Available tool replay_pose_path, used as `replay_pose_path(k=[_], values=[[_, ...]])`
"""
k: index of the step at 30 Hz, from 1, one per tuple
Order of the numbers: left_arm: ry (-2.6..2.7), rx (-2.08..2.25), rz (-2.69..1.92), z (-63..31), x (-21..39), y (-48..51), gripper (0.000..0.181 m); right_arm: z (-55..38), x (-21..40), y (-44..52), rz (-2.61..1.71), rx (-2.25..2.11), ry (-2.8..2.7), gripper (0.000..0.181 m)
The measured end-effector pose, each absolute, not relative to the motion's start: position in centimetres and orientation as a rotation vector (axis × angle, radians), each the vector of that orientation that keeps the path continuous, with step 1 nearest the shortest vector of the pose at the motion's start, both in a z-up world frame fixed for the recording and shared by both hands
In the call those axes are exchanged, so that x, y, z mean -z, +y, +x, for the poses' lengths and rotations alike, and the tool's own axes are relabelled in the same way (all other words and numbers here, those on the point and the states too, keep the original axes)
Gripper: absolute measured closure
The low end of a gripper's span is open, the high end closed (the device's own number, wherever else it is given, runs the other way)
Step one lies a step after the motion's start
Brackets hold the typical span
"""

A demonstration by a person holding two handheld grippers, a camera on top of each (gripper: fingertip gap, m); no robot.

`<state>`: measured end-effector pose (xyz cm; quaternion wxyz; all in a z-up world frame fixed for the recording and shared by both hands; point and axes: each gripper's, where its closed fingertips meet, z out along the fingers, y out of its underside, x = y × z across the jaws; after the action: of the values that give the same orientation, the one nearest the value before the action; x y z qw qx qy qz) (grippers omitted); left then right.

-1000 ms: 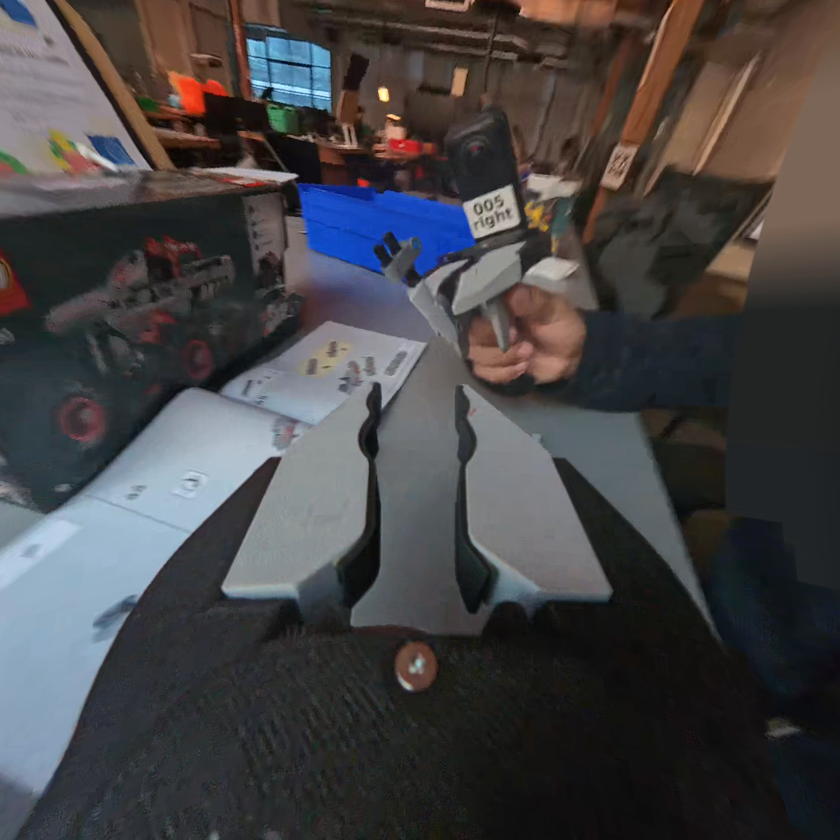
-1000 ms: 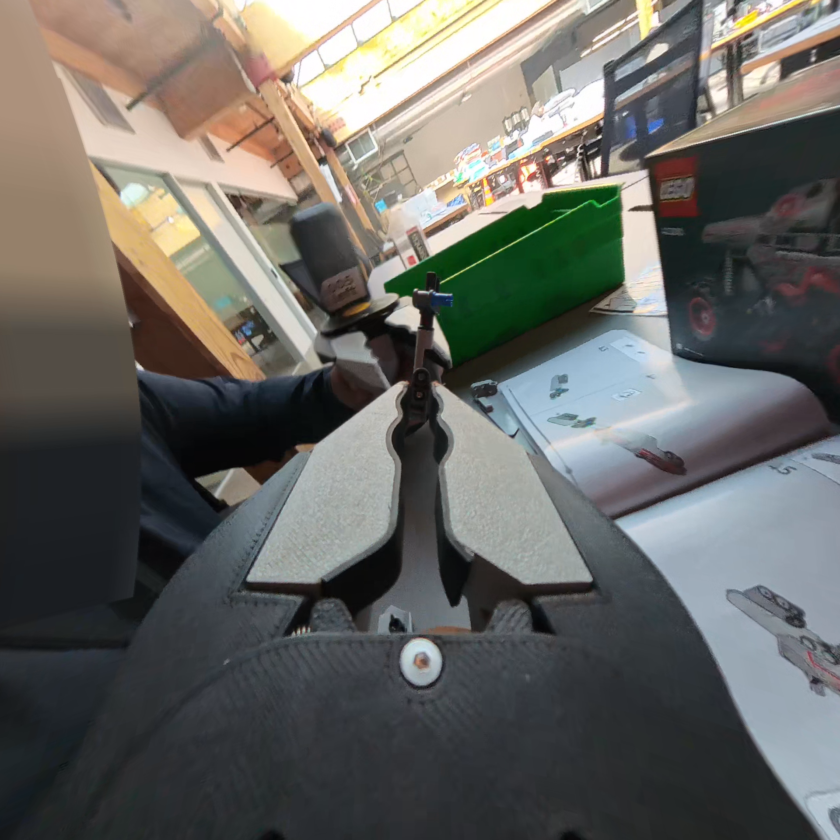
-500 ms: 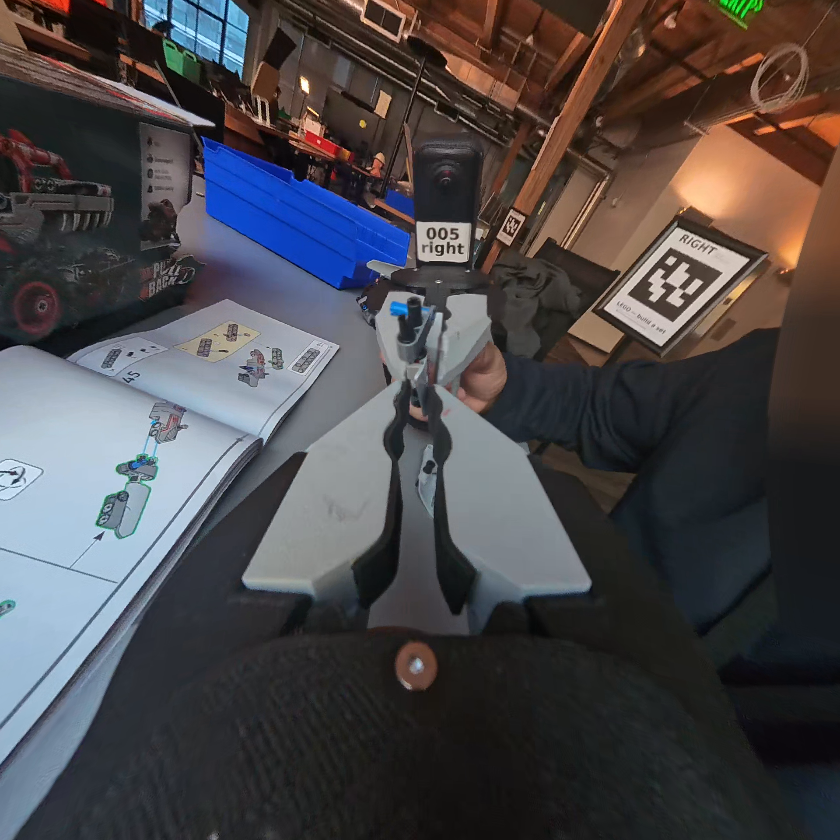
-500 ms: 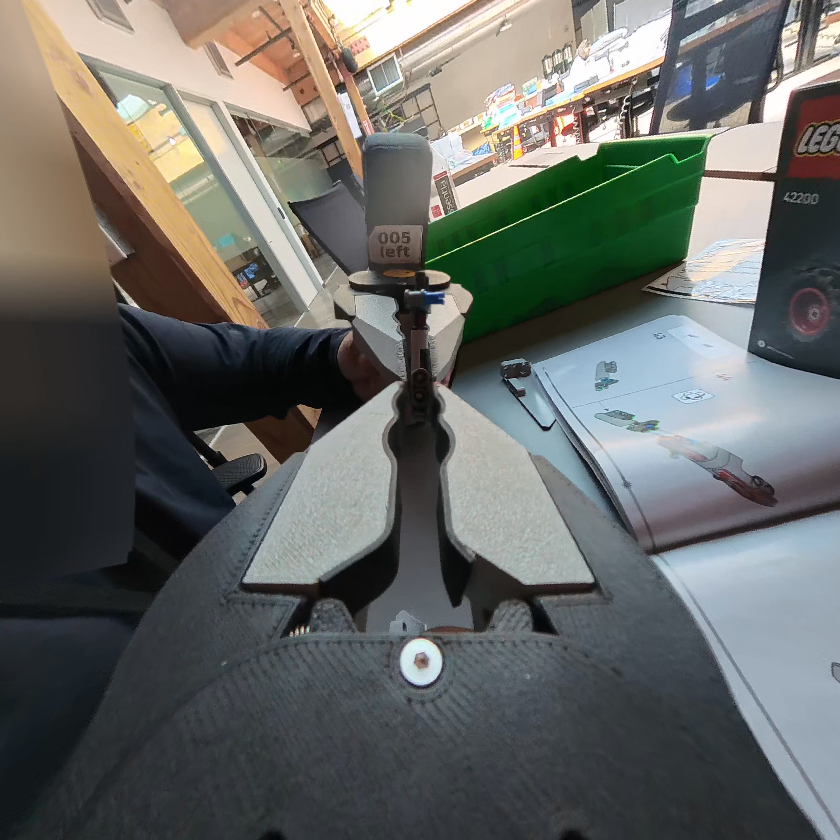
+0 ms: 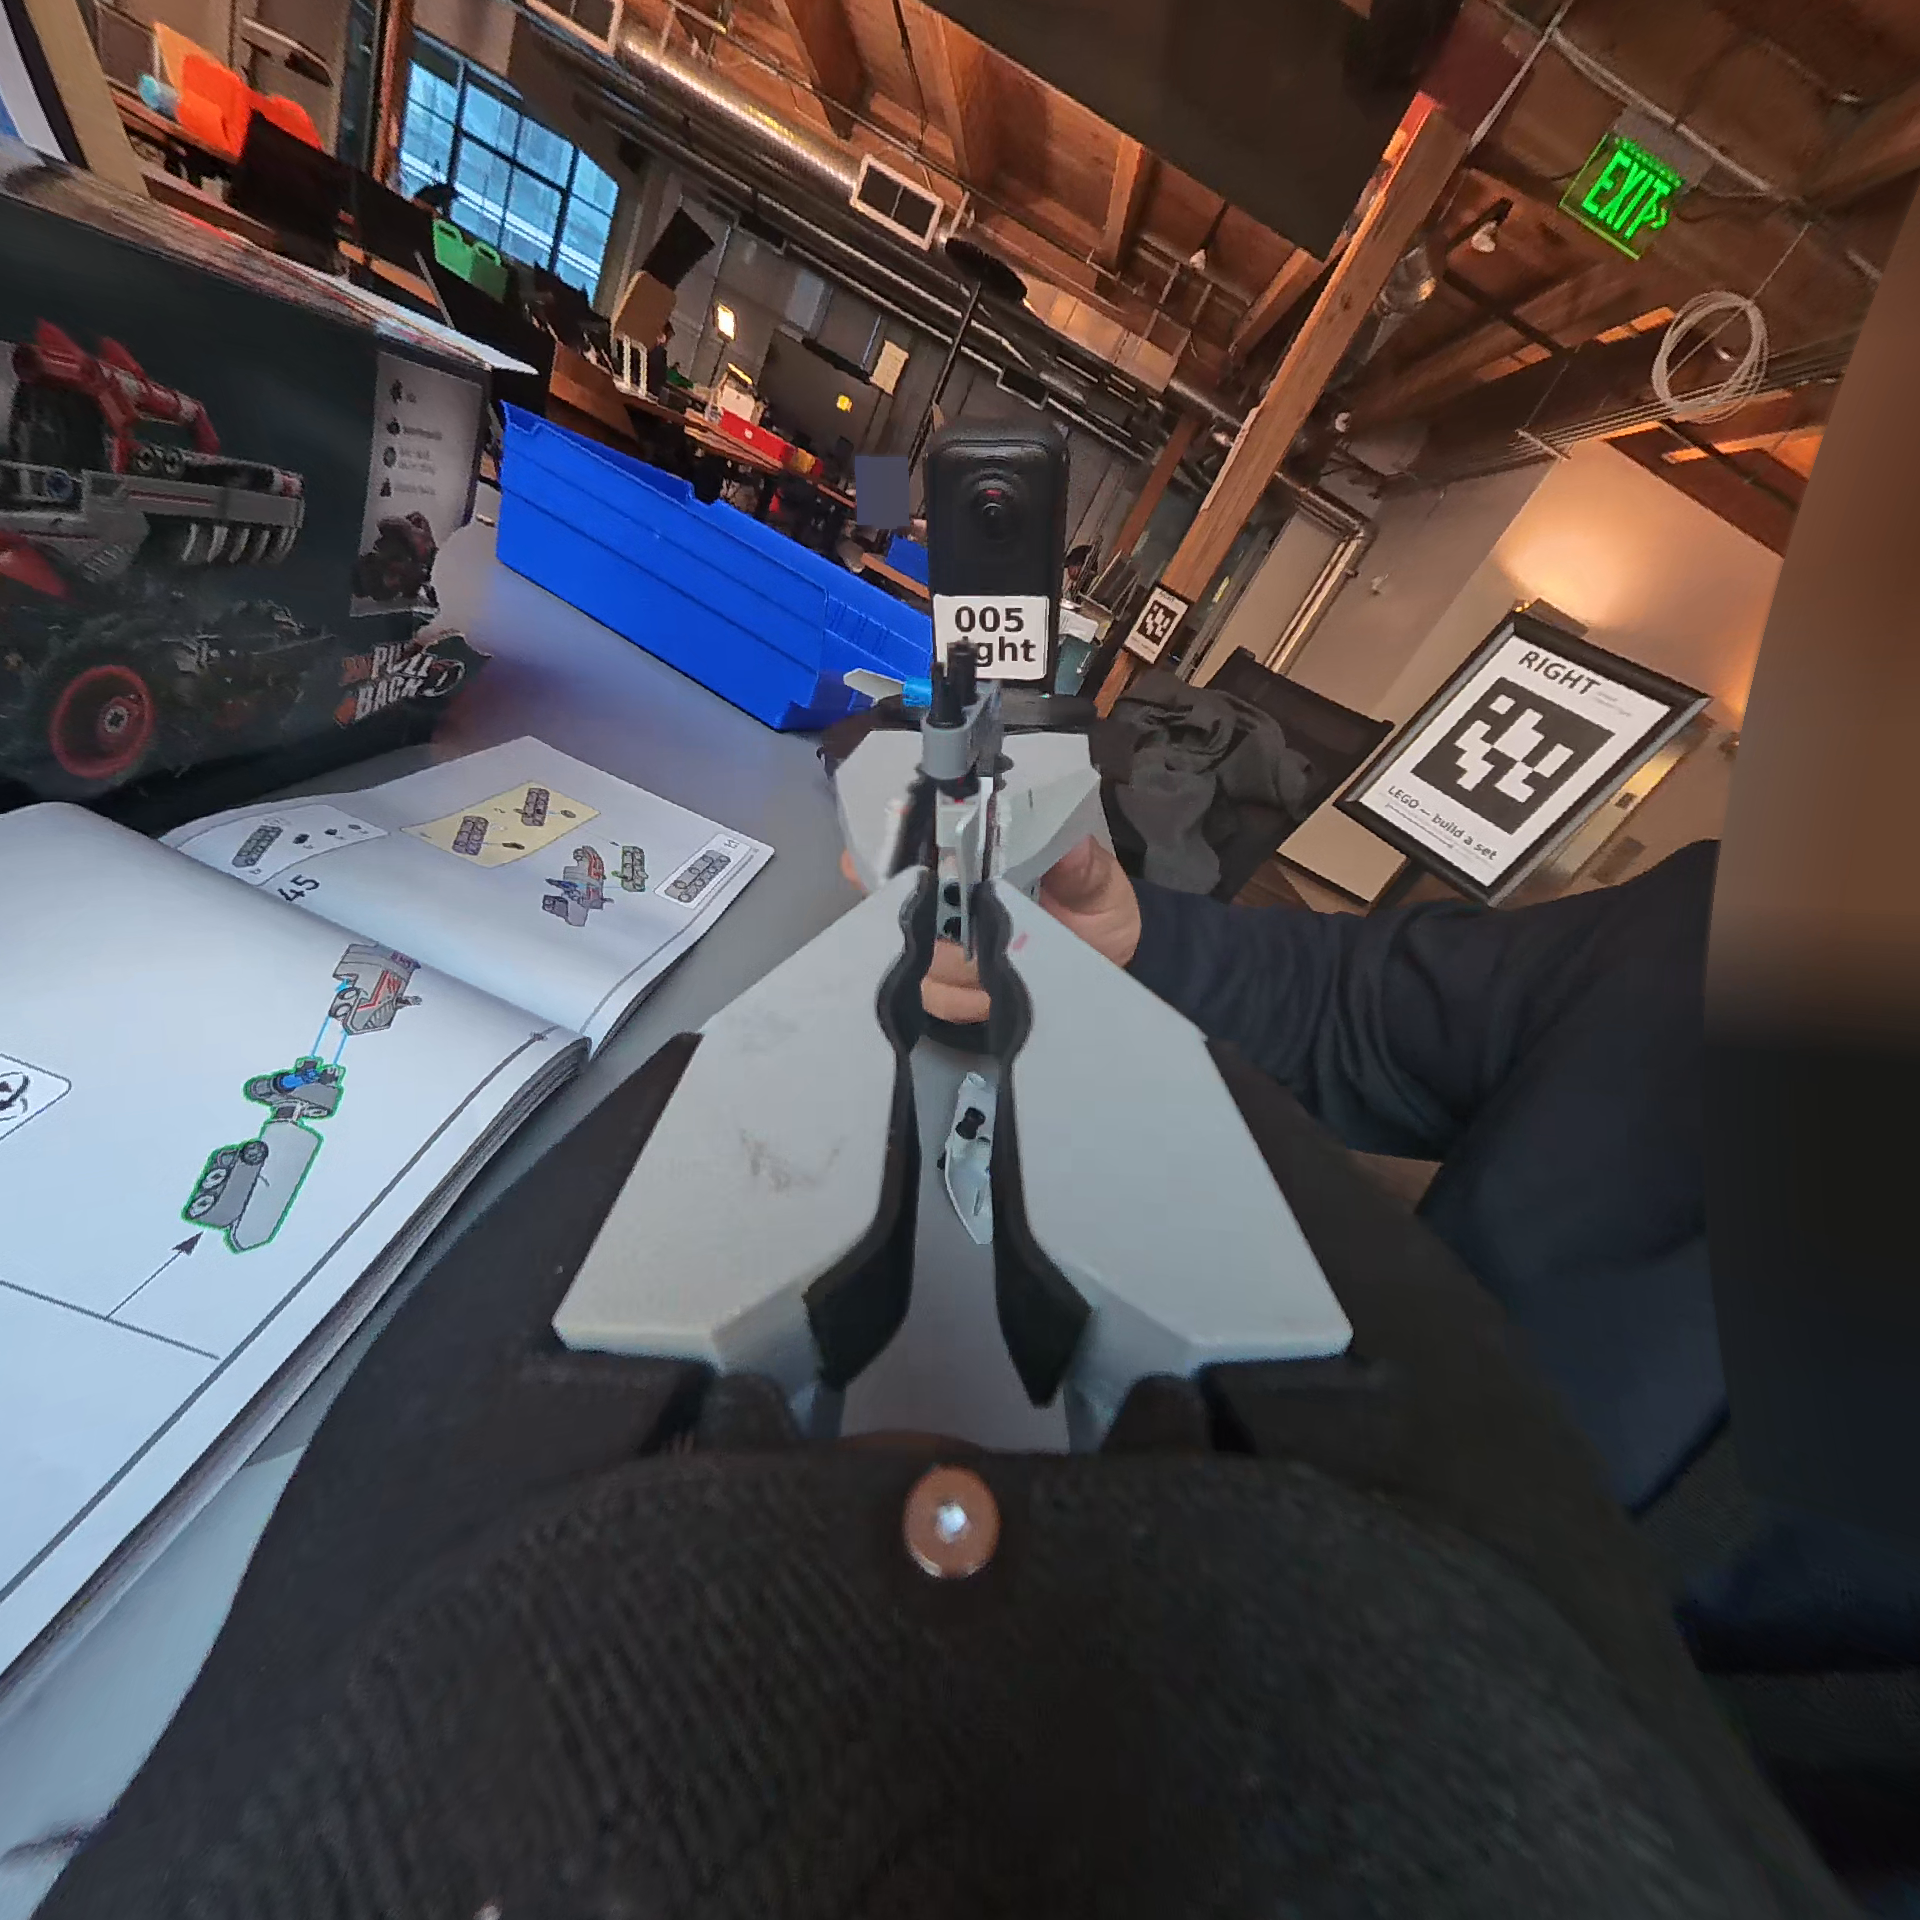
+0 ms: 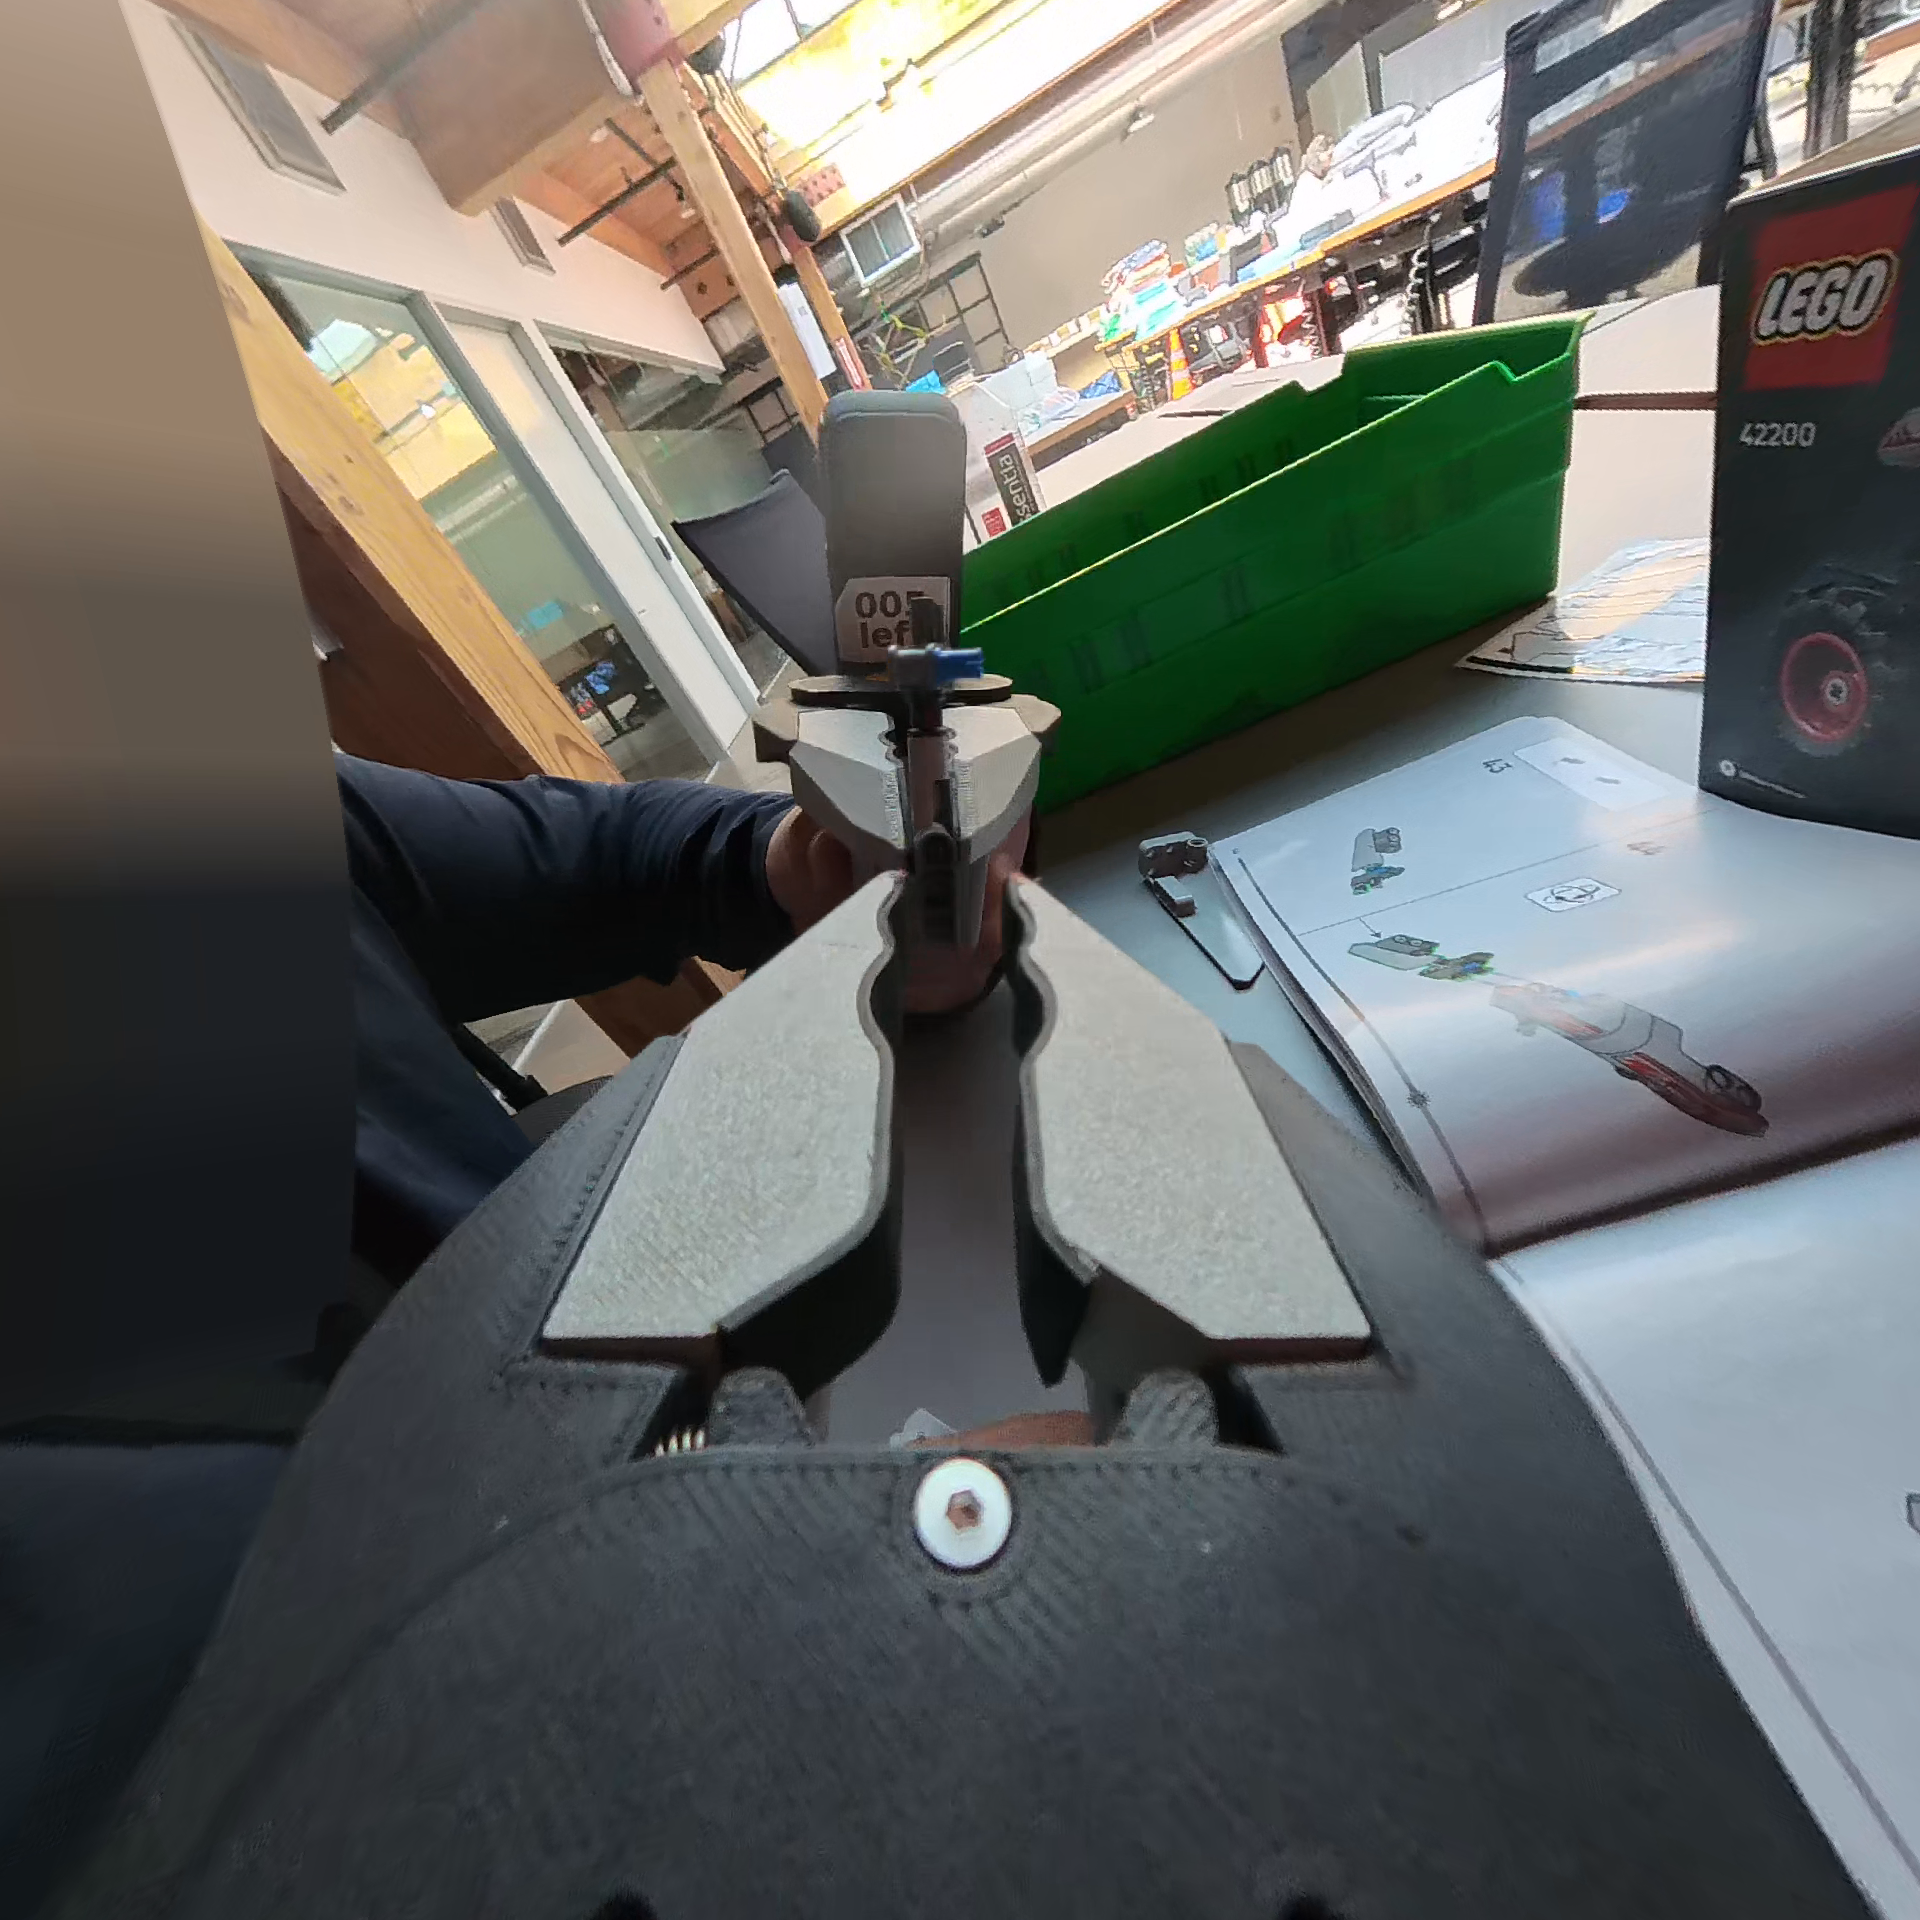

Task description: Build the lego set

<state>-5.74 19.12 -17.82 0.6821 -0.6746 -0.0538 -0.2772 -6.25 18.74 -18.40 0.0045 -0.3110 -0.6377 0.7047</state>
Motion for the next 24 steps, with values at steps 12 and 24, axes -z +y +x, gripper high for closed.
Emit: replay_pose_path(k=[12, 24], values=[[-0.11, 0.646, -1.528, -5.6, 18.5, 19.0, 0.176, -5.9, 18.7, 18.2, -0.914, -2.103, -2.044, 0.176], [-0.129, 0.583, -1.414, -3.3, 17.1, 18.7, 0.176, -3.7, 17.1, 17.9, -0.775, -2.237, -2.076, 0.177]])
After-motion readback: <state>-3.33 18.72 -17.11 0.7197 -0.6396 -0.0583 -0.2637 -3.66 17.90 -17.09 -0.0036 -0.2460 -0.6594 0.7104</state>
